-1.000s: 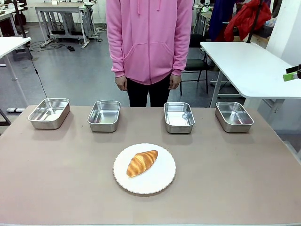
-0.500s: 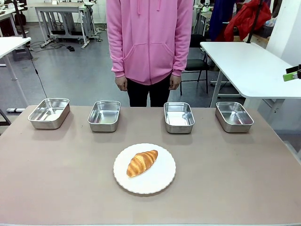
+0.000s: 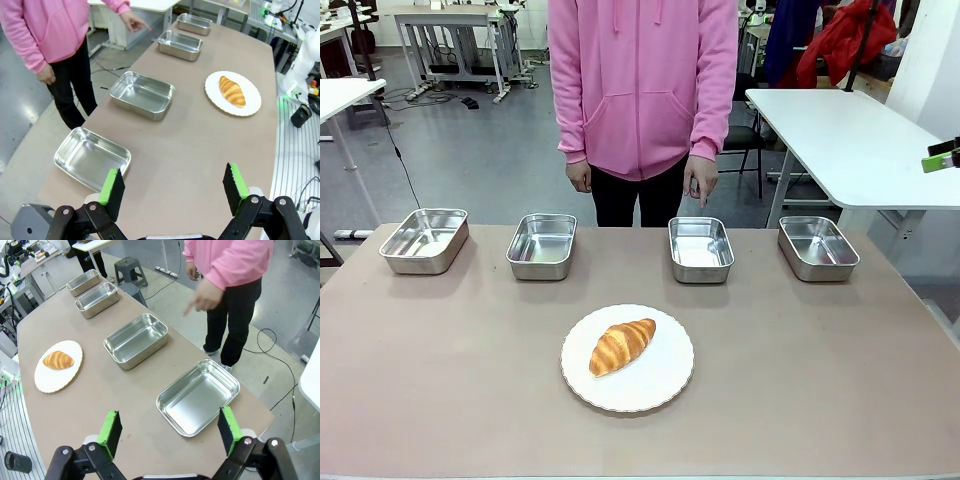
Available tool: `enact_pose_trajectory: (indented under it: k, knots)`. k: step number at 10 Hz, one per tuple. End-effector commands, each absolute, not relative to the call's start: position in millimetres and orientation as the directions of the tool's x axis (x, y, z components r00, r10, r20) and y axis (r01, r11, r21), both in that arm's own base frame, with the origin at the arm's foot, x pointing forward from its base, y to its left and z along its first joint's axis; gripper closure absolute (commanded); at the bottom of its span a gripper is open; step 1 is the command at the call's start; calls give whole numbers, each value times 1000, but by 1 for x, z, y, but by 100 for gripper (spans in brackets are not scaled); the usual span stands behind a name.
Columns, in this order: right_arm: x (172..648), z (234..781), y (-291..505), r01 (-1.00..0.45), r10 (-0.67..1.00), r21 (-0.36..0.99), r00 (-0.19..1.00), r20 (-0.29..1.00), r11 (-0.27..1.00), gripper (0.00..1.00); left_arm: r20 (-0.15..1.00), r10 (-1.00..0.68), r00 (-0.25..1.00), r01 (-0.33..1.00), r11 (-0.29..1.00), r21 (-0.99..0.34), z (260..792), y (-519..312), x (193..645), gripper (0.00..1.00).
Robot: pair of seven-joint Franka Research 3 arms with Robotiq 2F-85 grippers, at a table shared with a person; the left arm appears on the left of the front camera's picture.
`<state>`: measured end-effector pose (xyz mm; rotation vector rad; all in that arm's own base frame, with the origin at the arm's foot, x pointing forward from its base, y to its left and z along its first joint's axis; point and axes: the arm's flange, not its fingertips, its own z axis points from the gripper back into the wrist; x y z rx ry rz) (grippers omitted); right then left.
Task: Place the bread in the container.
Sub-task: Place the Butter Roll into the Airtight Container indicated by the human.
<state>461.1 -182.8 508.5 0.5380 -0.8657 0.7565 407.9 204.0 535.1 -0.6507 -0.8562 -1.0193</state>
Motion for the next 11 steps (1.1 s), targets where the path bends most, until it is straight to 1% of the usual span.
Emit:
enact_pose_trajectory:
  k: [1, 11]
  knots:
    - [461, 508, -181, -771, 365, 116, 421, 830, 626, 0, 854, -458, 249, 920, 388, -60, 535, 206, 407, 0]
    - [461, 508, -181, -771, 365, 116, 421, 830, 626, 0, 854, -458, 249, 920, 388, -60, 535, 206, 407, 0]
